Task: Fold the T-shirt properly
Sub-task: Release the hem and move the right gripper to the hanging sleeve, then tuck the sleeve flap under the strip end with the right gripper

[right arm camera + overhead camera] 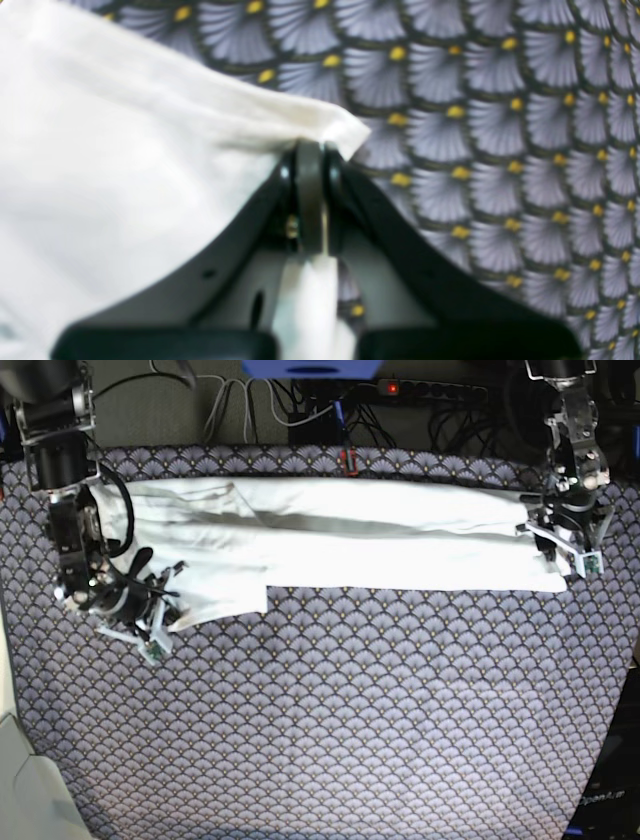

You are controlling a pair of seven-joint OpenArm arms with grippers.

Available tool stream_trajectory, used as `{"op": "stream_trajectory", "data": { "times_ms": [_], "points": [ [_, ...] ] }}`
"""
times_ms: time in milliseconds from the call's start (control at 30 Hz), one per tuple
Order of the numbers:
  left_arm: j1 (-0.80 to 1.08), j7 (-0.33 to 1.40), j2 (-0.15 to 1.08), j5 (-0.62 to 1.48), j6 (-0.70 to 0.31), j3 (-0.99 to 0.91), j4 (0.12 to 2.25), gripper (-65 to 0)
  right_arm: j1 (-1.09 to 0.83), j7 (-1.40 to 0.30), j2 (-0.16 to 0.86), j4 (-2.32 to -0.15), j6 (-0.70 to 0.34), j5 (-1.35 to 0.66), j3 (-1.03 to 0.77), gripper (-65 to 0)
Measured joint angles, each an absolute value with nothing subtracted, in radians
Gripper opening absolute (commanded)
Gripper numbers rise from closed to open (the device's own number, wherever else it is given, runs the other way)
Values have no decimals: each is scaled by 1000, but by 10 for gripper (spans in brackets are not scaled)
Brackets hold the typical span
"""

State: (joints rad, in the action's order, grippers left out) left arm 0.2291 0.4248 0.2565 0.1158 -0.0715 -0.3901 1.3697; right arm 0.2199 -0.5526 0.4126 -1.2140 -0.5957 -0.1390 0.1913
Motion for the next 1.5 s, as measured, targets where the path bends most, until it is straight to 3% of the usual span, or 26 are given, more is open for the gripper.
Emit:
{"op": "stream_trajectory", "data": {
  "times_ms": [300, 667, 800, 900, 1033, 1100, 1300, 1500],
  "points": [
    [229, 424, 255, 115, -71, -390, 1370, -289, 93, -551, 429, -1490, -603, -141, 61, -650],
    [232, 421, 255, 116, -71, -390, 1373, -289, -73, -558, 429, -1644, -606, -138, -32, -650],
    [232, 422, 255, 116, -71, -390, 1374, -289, -68, -635, 429, -1644, -606, -137, -30, -650],
    [232, 424, 255, 116, -71, -390, 1374, -289, -19, -722, 429, -1645, -605, -136, -15, -583],
    [232, 424, 255, 115, -71, -389, 1374, -289, 63, -765, 424, -1646, -605, -147, 23, -426],
    [233, 424, 255, 116, -71, -388, 1374, -289, 84, -782, 424, -1645, -606, -141, 40, -381],
    [234, 422, 255, 116, -71, -386, 1376, -289, 179, -771, 409, -1505, -606, -159, 138, -301],
    [234, 425, 255, 115, -71, -386, 1377, -289, 241, -754, 412, -1316, -605, -142, 185, -294]
  ]
}}
